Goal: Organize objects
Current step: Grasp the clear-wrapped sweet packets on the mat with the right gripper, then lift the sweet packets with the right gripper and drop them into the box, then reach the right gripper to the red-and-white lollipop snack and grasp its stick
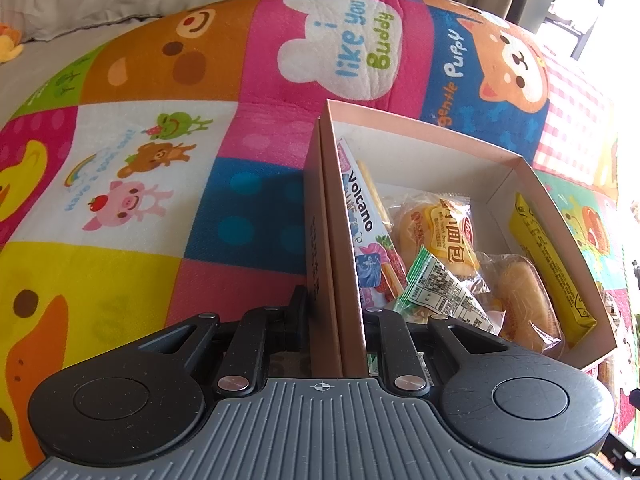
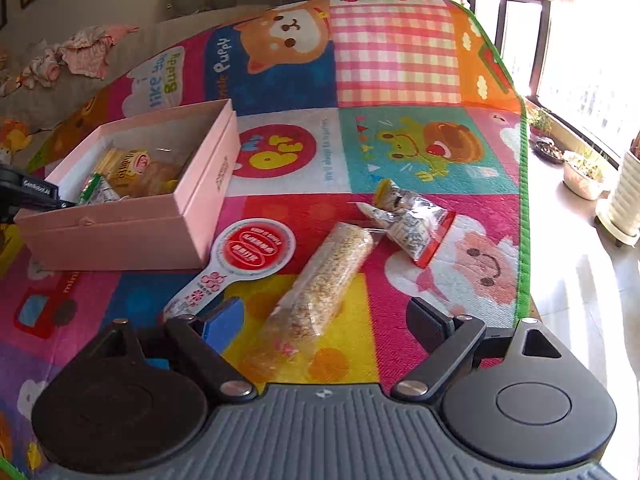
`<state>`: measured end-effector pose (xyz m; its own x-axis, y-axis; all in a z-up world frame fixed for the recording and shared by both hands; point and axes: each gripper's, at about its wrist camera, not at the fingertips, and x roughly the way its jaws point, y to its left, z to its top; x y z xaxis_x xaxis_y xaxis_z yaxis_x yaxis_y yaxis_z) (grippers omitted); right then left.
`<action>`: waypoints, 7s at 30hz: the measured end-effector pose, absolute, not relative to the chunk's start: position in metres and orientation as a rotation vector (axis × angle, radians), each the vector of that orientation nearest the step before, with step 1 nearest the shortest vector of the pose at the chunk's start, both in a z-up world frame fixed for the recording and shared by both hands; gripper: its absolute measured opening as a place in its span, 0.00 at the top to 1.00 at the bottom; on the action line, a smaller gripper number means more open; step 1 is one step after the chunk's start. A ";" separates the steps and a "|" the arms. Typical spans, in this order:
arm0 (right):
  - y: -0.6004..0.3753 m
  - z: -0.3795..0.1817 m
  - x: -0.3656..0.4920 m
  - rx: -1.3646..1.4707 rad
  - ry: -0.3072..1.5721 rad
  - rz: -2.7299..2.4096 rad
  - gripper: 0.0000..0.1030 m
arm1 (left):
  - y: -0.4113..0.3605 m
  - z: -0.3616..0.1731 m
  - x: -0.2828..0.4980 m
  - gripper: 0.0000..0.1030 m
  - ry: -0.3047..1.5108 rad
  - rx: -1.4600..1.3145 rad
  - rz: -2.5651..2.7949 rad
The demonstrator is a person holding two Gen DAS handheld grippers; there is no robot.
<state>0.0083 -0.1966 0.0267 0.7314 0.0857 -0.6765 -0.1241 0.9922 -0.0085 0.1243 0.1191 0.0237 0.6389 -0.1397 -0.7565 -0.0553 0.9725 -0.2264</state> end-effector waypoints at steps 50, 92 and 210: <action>-0.221 0.002 0.025 0.132 0.787 0.155 0.00 | 0.120 0.024 0.121 0.82 0.884 -0.250 -0.042; -0.293 -0.003 0.159 -0.051 0.827 0.105 0.15 | 0.120 0.024 0.122 0.82 0.901 -0.251 -0.048; -0.250 0.010 0.034 0.056 0.593 -0.130 0.11 | 0.118 0.022 0.112 0.83 0.864 -0.274 -0.016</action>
<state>0.0343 -0.2504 0.0099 0.8216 -0.1056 -0.5602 0.1378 0.9903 0.0154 0.1123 0.1179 0.0220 0.6514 -0.1244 -0.7485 -0.0966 0.9648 -0.2445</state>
